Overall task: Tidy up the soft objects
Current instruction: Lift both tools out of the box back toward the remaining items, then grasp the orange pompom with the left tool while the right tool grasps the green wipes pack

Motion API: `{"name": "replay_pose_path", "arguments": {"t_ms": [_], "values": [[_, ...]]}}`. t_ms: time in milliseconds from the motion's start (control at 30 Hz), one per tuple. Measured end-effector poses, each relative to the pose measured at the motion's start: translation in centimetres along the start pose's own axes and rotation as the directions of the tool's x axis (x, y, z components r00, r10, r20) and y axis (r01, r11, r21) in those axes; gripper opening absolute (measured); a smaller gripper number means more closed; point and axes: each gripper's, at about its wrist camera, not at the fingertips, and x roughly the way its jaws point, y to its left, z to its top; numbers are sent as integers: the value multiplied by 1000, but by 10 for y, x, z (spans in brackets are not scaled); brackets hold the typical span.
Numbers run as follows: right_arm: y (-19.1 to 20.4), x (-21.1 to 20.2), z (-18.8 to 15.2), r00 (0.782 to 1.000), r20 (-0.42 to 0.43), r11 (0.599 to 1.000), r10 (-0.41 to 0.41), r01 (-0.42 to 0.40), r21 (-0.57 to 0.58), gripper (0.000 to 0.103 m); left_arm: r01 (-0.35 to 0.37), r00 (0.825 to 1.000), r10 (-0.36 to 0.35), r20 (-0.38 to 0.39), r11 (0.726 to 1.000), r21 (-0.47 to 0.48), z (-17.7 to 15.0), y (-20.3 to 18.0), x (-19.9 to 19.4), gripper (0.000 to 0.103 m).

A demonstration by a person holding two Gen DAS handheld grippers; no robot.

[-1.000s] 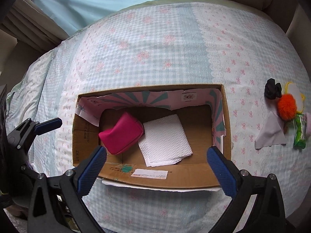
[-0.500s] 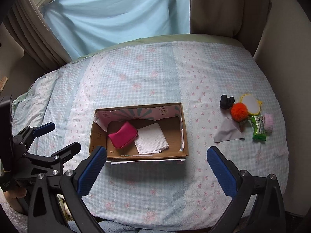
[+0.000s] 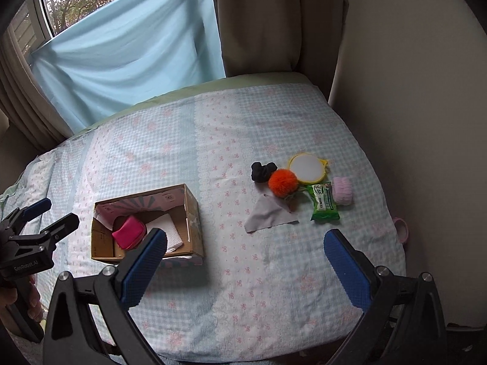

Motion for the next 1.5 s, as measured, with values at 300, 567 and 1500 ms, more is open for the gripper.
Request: {"name": "replay_pose_path", "arguments": {"t_ms": [300, 567, 1500], "values": [[-98, 34, 23, 998, -44, 997, 53, -55, -50, 103, -24, 1000, 23, -14, 995, -94, 27, -100, 38, 103], [-148, 75, 33, 992, -95, 996, 87, -89, -21, 103, -29, 997, 18, -72, 988, -151, 40, -153, 80, 103], [-187, 304, -10, 974, -224, 994, 26, 0, 113, 91, 156, 922, -257, -289, 931, -330, 38, -204, 388, 92]]}}
